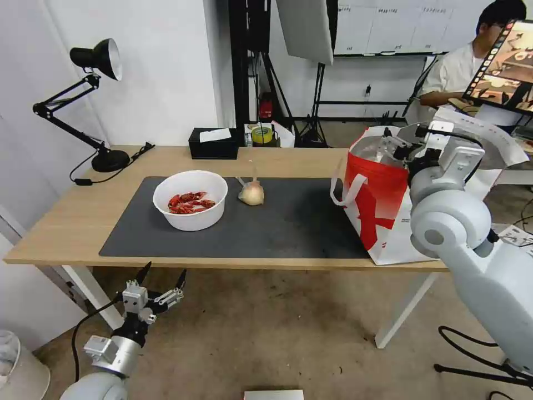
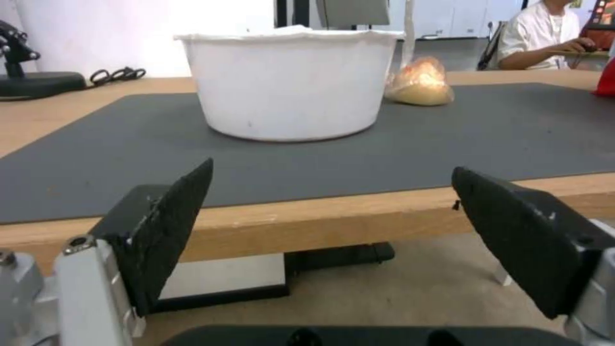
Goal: Pick up the trash from the table and place it into the takeout bag.
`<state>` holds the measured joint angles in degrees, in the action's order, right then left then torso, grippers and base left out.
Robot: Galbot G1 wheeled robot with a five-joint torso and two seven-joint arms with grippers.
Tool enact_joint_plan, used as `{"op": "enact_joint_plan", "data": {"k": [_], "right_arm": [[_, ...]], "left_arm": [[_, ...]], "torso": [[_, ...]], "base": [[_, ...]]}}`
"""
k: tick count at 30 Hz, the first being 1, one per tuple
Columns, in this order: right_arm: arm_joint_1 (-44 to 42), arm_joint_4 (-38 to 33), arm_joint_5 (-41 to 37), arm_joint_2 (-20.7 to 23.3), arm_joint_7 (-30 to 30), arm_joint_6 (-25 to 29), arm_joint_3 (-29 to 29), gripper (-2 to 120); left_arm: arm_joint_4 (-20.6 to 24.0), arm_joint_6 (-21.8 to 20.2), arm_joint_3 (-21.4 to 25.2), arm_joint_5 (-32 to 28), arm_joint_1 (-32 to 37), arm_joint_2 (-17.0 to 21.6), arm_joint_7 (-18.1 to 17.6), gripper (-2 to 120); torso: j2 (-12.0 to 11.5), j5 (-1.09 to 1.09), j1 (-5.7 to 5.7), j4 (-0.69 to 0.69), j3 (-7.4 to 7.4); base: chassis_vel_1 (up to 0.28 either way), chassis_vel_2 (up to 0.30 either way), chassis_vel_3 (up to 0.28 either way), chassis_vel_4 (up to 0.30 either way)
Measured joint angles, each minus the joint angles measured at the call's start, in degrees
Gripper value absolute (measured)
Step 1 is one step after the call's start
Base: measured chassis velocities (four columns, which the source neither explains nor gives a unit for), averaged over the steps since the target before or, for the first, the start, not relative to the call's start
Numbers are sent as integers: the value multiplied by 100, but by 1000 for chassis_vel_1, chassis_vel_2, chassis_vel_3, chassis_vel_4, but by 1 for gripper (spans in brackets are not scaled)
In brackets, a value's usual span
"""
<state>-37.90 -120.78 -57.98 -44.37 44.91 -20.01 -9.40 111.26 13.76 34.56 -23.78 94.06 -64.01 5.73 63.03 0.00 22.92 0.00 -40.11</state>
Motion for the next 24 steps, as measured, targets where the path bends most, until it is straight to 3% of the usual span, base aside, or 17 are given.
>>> {"op": "enact_joint_plan", "data": {"k": [6,7,10,14,19,24], "right_arm": [[-644,-307,420,82,-1662,483,-68,100],[-644,-307,420,82,-1662,483,-68,100],[-1079,-456,649,258,-2798,530,-284,100],[-1583,-679,727,448,-3487,605,-539,100],[-2293,-761,1164,408,-3817,989,-666,100],[-3444,-601,2176,194,-3908,1935,-811,100]], "left_arm": [[14,-1,6,1,3,-20,-45,100],[14,-1,6,1,3,-20,-45,100],[27,23,14,21,33,-18,-148,100],[-17,105,48,59,33,-22,-99,100],[-97,219,116,118,29,-27,62,100],[-136,274,136,139,65,-64,112,100]], "torso": [[0,0,0,0,0],[0,0,0,0,0],[0,0,0,0,0],[0,-2,0,0,1],[0,2,0,0,1],[0,2,-1,-1,1]], "base": [[0,0,0,0],[0,0,0,0],[0,0,0,0],[0,0,0,0],[0,0,0,0],[0,0,0,0]]}}
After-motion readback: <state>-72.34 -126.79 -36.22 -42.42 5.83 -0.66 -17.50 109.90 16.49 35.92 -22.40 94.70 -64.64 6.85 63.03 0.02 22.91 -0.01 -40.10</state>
